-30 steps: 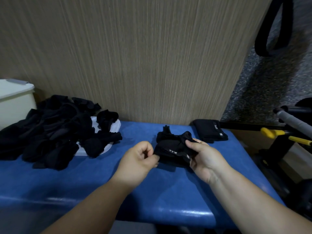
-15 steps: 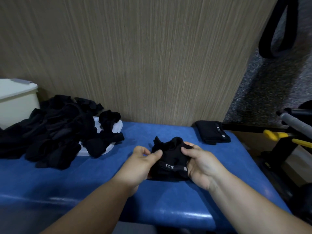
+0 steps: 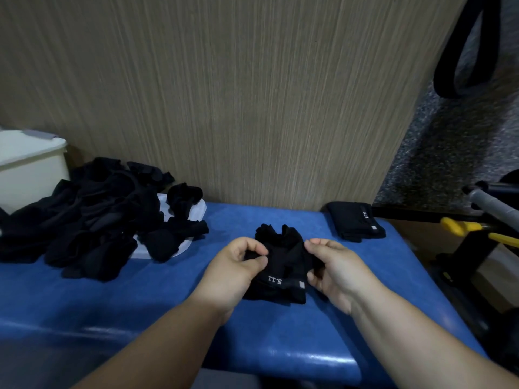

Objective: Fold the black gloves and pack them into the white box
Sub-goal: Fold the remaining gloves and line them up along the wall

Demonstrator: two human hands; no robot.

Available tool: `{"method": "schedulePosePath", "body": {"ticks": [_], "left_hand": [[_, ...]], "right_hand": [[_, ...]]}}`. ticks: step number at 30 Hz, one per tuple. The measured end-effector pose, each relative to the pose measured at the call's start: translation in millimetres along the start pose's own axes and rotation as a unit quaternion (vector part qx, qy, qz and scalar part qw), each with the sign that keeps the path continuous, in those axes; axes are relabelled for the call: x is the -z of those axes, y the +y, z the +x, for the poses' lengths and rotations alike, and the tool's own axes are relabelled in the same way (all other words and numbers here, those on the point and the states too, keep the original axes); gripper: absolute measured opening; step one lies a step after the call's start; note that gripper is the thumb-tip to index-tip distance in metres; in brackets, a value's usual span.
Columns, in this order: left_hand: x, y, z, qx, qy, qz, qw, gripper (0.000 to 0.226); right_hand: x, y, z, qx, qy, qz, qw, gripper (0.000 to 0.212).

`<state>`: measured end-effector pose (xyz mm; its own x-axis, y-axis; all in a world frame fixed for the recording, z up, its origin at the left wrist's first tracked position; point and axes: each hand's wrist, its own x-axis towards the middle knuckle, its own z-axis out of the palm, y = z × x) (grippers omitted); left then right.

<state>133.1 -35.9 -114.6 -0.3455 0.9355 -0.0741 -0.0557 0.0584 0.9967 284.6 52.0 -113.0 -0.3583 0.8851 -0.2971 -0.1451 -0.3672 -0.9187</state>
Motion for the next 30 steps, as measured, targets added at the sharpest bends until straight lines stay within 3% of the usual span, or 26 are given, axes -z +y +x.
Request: {"method": "schedulePosePath", "body": {"ticks": [4, 8, 11, 15, 18, 20, 23, 25, 30], "left_hand": [[0, 0, 2, 0.021, 0.028, 0.022, 0.999, 0.013], [0, -5, 2, -0.029, 0.051, 0.198, 0.978, 0.009], [-4, -1, -2, -0.058, 0.037, 0.242, 0.968, 0.013], [-9, 7, -9, -0.033, -0.022, 0.131, 0.991, 0.026], [-9, 4, -7, -0.04, -0.028, 0.121, 0.991, 0.026], [-7, 2, -3, -0.031, 0.0, 0.099, 0.995, 0.024], [-5, 5, 0, -0.009, 0.02, 0.035, 0.999, 0.022], [-4, 8, 1, 0.013, 0.012, -0.027, 0.999, 0.028], [-3, 10, 3, 0.052, -0.035, -0.141, 0.988, 0.035]], "right_hand": [[-1, -4, -5, -0.026, -0.055, 0.048, 0.997, 0.012], [-3, -8, -10, -0.03, -0.12, 0.094, 0.988, 0.021], [-4, -9, -12, -0.019, -0.156, 0.102, 0.982, 0.023], [-5, -8, -15, -0.007, -0.207, 0.075, 0.975, 0.025], [-6, -7, -17, 0.015, -0.224, 0.043, 0.974, 0.031], [-7, -7, -17, 0.051, -0.175, 0.019, 0.983, 0.023], [-6, -8, -13, 0.101, -0.035, -0.074, 0.992, 0.012], [-2, -6, -10, 0.084, -0.003, -0.14, 0.987, 0.018], [-2, -1, -13, -0.002, -0.072, -0.206, 0.976, 0.041]]}}
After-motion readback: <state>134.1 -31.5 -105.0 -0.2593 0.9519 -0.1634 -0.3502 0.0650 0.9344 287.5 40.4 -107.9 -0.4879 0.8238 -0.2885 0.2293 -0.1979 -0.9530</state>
